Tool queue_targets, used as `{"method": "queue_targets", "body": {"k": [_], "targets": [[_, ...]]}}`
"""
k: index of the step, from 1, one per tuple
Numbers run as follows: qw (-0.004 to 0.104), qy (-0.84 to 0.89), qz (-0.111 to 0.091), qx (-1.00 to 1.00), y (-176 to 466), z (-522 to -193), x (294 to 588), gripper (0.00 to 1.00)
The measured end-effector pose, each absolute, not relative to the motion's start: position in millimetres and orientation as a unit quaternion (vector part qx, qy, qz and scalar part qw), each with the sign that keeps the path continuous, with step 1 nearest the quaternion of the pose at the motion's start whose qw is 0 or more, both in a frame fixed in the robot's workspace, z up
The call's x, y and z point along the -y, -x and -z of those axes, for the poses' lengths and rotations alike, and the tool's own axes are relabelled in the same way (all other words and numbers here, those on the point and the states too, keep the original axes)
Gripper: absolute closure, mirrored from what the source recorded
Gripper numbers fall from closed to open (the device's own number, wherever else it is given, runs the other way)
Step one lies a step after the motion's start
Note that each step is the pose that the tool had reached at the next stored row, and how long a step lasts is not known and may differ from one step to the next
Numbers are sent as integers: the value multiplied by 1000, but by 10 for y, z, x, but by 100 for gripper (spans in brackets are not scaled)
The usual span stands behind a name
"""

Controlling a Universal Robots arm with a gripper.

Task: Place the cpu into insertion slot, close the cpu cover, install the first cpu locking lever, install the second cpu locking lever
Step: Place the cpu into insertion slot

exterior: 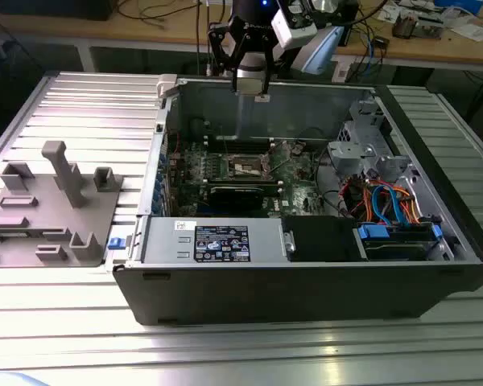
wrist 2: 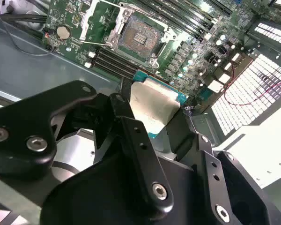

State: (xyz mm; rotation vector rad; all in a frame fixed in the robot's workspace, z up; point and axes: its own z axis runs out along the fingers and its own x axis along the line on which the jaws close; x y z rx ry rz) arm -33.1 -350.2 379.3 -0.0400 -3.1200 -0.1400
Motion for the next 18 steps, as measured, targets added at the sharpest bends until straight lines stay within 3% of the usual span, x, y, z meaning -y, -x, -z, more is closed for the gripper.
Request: {"method": "queue_targets", "body": {"k": [18], "targets": [[9, 13, 45, 999, 331, -3763, 3502, 46]]}}
